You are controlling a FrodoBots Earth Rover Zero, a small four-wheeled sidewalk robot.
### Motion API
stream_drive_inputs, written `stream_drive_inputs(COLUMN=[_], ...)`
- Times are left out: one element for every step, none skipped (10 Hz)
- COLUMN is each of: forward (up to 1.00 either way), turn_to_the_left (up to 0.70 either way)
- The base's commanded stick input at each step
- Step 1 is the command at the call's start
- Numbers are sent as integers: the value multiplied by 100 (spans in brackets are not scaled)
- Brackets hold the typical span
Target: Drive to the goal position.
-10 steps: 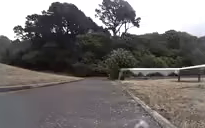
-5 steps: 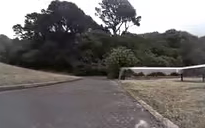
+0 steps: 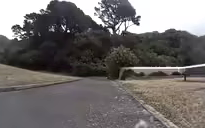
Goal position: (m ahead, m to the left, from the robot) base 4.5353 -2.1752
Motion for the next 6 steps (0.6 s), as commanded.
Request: stream_drive_inputs(forward=[70,70,70,70,70,70], turn_to_the_left=[3,0,0,0,0,0])
